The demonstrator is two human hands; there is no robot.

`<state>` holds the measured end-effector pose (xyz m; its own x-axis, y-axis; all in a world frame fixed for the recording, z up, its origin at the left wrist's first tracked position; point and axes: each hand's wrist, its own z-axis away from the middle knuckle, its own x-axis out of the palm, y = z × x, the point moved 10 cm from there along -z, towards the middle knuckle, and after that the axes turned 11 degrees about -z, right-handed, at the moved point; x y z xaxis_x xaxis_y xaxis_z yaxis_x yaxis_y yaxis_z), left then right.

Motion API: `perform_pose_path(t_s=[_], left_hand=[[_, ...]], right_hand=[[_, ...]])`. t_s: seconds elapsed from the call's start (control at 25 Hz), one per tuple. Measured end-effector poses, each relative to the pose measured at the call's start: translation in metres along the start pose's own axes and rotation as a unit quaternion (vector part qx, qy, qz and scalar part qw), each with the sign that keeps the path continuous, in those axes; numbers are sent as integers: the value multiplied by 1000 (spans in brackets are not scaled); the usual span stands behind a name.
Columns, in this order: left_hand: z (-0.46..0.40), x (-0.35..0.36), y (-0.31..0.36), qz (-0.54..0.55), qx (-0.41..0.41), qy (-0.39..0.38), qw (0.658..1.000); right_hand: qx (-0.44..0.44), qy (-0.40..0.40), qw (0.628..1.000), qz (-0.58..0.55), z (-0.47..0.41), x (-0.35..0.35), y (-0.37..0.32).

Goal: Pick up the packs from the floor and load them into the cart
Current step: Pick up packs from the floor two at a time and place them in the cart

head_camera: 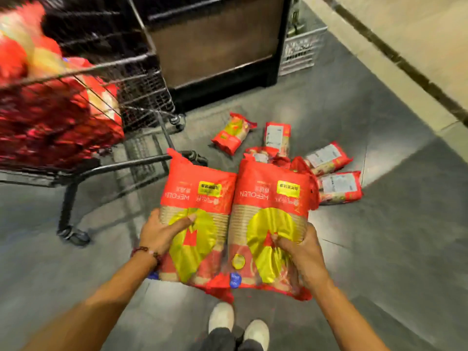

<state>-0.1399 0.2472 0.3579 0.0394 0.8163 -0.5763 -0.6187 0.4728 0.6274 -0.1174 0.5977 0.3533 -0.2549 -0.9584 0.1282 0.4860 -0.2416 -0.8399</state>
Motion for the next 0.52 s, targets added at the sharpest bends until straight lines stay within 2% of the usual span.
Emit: perform_pose_path(t_s=[0.12,0.24,0.36,0.52], left_hand=[[44,-88,56,62,39,42,996],[77,-173,92,121,64,95,986],[87,-252,92,153,56,154,975],[80,-345,78,197,46,192,960]], right_hand=[[-45,-51,997,41,25,57,-93],[-84,-99,988,88,39,112,-156],[-108,-147,975,126,50,185,-197],[-120,-222,960,124,57,299,-224]])
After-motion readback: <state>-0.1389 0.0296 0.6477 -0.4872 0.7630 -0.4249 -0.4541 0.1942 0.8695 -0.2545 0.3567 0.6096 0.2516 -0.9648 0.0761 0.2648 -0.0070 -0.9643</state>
